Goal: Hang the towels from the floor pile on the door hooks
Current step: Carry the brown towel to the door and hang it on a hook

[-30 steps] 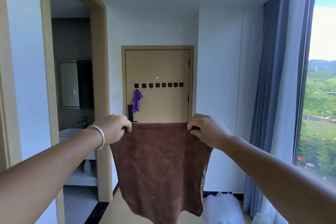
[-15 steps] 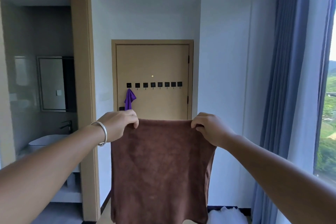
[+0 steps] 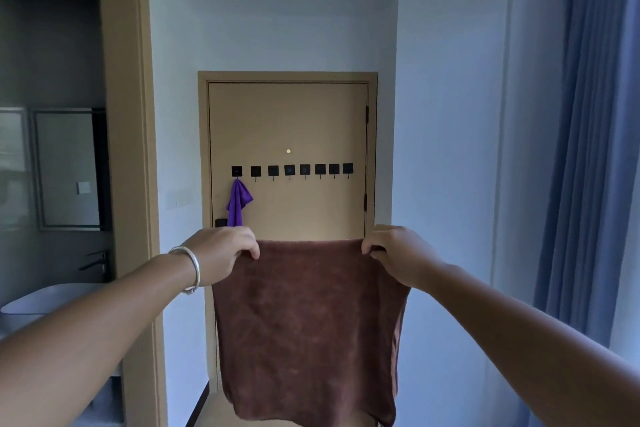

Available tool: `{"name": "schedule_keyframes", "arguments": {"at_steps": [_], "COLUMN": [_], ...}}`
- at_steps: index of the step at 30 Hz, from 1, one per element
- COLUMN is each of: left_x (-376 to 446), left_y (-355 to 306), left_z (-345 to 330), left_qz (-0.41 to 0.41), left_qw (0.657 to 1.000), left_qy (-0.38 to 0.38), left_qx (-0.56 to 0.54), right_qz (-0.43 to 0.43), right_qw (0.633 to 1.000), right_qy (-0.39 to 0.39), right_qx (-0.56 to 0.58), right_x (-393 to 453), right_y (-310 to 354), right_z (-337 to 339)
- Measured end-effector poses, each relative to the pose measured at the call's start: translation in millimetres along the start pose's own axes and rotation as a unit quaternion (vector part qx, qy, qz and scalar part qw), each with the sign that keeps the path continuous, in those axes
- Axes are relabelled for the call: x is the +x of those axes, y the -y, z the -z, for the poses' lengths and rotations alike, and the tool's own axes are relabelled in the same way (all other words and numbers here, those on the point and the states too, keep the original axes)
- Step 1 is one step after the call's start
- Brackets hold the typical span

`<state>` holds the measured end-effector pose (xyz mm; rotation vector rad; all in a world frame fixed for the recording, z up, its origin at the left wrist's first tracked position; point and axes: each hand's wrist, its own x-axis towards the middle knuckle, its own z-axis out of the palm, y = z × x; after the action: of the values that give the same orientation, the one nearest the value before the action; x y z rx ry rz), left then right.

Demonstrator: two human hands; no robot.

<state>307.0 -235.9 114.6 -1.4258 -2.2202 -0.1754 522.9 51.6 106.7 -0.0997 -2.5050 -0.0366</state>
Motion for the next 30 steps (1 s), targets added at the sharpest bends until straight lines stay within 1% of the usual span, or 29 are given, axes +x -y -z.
{"name": "schedule_keyframes", "arguments": {"at_steps": [3,8,12,15,18,22,30], "left_x": [31,89,140,174,206,241,308], "left_y": [22,54,77,96,114,136,198], "left_z": [-22,-63,-92,-109,-126,-144,-192], "left_qz": [0.006,0.01,0.003,0.018,0.032,0.051,0.051], "left_qw": [1.0,0.999,0.998,0.998,0.998,0.997,0.995], "left_qy": [-0.018,-0.014,-0.009,0.014,0.017,0.02,0.029], "left_qx": [0.001,0.033,0.059,0.059,0.052,0.06,0.079], "right_qz": [0.0,0.036,0.053,0.065,0.076,0.069,0.08], "right_qw": [1.0,0.999,0.999,0.998,0.997,0.997,0.996], "right_qy": [-0.013,-0.015,0.001,0.024,0.03,0.022,0.03], "right_qx": [-0.005,-0.004,0.0,0.007,0.007,0.017,0.013], "right_x": [36,93,141,178,215,257,338], "right_y": [-21,-62,-102,-132,-158,-183,-221], "right_z": [-26,-73,-105,-123,-144,-175,-241]}}
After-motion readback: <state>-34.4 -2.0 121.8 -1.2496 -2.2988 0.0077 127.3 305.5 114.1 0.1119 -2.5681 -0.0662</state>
